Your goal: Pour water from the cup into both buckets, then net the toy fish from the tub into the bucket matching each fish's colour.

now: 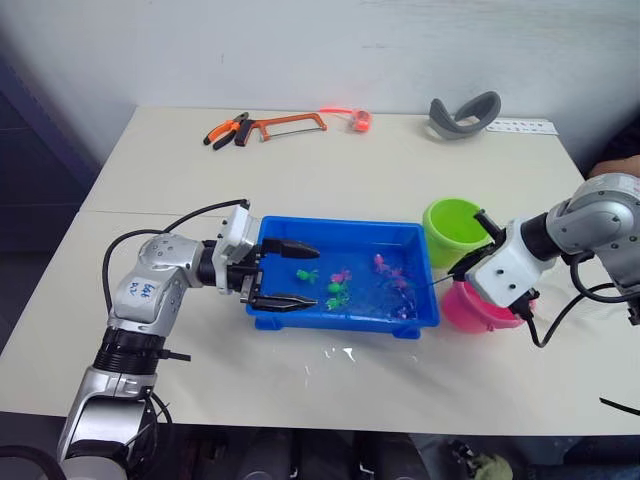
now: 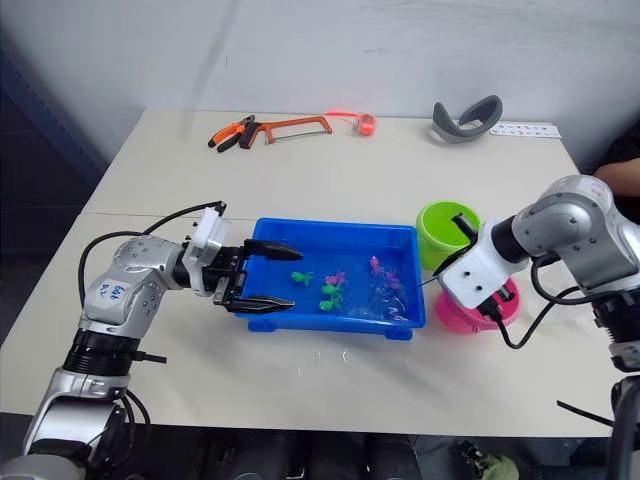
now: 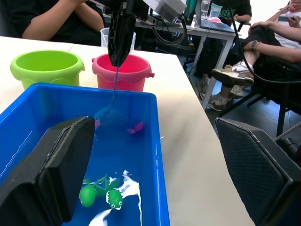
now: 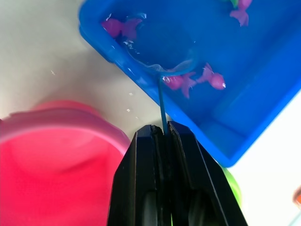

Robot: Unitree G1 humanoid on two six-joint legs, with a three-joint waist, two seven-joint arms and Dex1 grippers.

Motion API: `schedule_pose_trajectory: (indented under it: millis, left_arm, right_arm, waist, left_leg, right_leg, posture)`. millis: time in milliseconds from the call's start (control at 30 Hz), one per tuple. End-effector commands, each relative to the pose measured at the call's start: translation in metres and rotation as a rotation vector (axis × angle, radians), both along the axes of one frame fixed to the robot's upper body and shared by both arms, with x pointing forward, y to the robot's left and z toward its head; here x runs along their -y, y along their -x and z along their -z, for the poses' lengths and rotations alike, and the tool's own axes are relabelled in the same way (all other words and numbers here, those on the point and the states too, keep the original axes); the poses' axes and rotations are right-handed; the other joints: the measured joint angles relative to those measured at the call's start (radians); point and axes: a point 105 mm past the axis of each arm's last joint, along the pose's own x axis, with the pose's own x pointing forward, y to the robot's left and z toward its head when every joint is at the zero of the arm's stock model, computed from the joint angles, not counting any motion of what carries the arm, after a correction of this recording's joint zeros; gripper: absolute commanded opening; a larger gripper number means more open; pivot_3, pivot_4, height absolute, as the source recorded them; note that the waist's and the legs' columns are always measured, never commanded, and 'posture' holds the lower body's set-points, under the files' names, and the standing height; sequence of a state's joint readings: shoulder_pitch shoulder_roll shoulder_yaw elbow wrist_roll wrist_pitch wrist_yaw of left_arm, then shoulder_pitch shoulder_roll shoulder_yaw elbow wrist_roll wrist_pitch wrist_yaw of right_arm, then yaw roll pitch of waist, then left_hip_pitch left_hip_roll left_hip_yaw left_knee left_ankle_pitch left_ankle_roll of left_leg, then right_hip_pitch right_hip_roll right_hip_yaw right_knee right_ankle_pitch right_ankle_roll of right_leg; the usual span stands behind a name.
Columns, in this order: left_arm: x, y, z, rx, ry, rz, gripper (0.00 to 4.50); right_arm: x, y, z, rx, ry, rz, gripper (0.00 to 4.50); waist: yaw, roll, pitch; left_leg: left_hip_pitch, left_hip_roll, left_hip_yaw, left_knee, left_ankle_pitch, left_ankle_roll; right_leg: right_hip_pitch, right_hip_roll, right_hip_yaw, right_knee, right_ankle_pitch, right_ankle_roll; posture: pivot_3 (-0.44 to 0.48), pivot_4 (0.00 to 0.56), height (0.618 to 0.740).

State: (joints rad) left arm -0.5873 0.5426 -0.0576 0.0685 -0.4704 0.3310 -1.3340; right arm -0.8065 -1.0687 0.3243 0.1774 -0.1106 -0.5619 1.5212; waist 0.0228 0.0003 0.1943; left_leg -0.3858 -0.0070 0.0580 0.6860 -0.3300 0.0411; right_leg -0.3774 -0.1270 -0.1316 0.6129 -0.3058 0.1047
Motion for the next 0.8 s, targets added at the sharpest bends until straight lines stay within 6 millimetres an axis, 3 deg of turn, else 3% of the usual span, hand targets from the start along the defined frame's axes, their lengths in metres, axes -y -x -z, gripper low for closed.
schedule_pose_trajectory:
  millis: [33, 267, 500, 800]
  left_arm:
    - [0.002, -0.001, -0.01, 0.038, 0.022, 0.02, 4.45]
    - [0.002, -0.001, -0.01, 0.039, 0.022, 0.022, 4.45]
    - [0.0, -0.001, -0.01, 0.038, 0.024, 0.014, 4.45]
    - [-0.002, 0.0, -0.008, 0.036, 0.028, 0.0, 4.45]
  right_arm:
    - [0.001, 0.012, -0.007, -0.043, 0.029, -0.023, 0.0]
    - [-0.005, 0.016, -0.016, -0.081, -0.021, -0.005, 0.0]
    - [-0.011, 0.014, -0.029, -0.15, -0.189, 0.113, 0.0]
    - [0.002, 0.0, -0.037, -0.131, -0.287, 0.243, 0.0]
  waist:
    - [0.0, 0.0, 0.0]
    - [-0.001, 0.0, 0.0]
    - [-0.001, 0.0, 0.0]
    - [-0.001, 0.0, 0.0]
  left_leg:
    - [0.0, 0.0, 0.0, 0.0, 0.0, 0.0]
    - [0.0, 0.0, 0.0, 0.0, 0.0, 0.0]
    - [0.0, 0.0, 0.0, 0.0, 0.0, 0.0]
    - [0.0, 0.0, 0.0, 0.0, 0.0, 0.0]
  right_leg:
    - [0.0, 0.0, 0.0, 0.0, 0.0, 0.0]
    - [0.0, 0.0, 0.0, 0.0, 0.0, 0.0]
    - [0.0, 0.0, 0.0, 0.0, 0.0, 0.0]
    - [0.0, 0.0, 0.0, 0.0, 0.0, 0.0]
  posture:
    - [0.0, 0.15, 0.74]
    - [0.0, 0.15, 0.74]
    - [0.0, 0.15, 0.74]
    - [0.0, 0.15, 0.74]
